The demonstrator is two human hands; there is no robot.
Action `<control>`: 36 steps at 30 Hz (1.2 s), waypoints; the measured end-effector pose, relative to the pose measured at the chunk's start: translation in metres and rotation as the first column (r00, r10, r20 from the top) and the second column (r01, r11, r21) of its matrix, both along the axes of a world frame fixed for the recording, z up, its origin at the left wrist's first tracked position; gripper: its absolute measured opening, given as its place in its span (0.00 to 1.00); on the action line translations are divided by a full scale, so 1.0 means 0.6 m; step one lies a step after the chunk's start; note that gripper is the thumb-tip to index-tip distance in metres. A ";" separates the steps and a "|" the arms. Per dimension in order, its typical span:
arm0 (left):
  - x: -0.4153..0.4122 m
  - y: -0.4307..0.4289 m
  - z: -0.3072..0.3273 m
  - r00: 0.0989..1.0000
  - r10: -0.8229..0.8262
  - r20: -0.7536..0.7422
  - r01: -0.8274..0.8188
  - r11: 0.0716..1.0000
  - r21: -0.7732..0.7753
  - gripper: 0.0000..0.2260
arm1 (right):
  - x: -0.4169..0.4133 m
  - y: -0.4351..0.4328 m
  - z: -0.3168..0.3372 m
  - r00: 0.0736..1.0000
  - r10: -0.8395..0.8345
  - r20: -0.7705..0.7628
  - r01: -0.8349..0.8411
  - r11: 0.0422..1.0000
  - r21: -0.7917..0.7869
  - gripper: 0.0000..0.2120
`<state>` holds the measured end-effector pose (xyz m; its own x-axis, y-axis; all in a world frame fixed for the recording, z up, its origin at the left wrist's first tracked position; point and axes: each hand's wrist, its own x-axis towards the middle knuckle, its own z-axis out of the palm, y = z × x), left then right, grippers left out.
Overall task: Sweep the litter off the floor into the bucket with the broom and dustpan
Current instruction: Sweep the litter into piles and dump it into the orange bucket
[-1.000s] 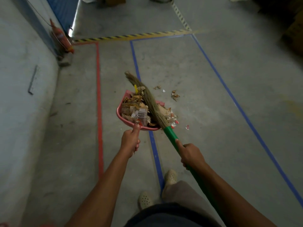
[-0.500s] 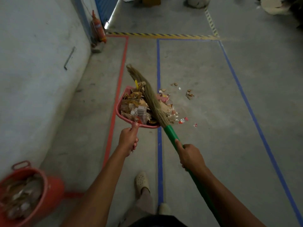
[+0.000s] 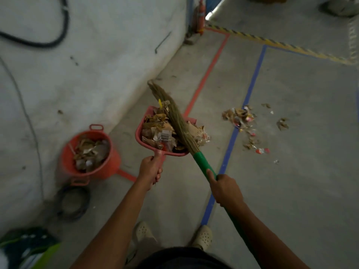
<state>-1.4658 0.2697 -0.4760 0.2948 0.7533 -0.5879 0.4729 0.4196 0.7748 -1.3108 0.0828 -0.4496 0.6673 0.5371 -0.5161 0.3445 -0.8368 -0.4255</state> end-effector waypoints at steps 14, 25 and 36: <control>-0.448 0.250 -0.050 0.949 0.305 -0.075 -0.304 0.952 0.030 0.21 | -0.325 0.361 -0.077 0.914 0.404 -0.034 -0.405 0.914 -0.032 0.31; -0.506 0.459 -0.168 0.855 0.460 -0.240 -0.495 0.862 -0.111 0.28 | -0.342 0.657 -0.157 0.812 0.568 -0.133 -0.583 0.800 -0.142 0.33; -0.525 0.661 -0.353 0.821 0.473 -0.319 -0.562 0.771 -0.301 0.20 | -0.316 0.904 -0.334 0.767 0.589 -0.254 -0.641 0.707 -0.297 0.33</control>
<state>-1.7810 0.6665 -0.6880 -0.2420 0.4695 -0.8491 0.2328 0.8777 0.4189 -1.5007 0.6249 -0.6501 0.1654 0.5711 -0.8041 0.7990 -0.5555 -0.2302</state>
